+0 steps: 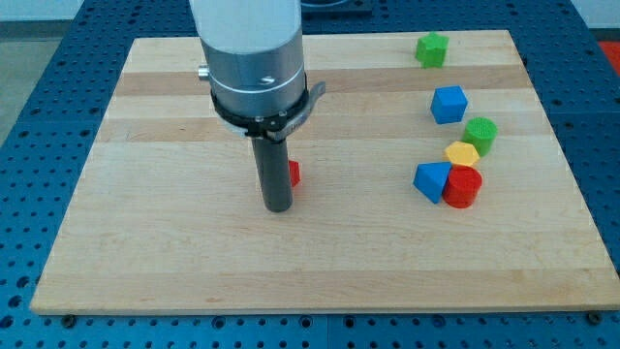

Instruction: Place the red circle at the bottom of the green circle

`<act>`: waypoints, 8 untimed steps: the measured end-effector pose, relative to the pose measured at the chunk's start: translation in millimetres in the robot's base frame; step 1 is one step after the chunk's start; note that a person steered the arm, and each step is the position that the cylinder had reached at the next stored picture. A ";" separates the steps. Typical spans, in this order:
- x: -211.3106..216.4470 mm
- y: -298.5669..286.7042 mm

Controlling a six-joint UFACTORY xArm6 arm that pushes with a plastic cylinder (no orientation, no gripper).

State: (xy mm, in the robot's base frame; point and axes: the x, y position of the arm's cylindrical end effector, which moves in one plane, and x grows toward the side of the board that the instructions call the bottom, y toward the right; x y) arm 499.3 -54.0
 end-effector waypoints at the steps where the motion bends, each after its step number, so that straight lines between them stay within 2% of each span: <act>1: -25.4 -8.4; 2: -61.4 -16.3; 3: -76.2 -17.2; 4: -45.1 -15.5; 5: 7.8 15.6; 7: 24.9 171.0; 8: 24.9 215.3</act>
State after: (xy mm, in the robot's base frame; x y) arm 524.2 161.2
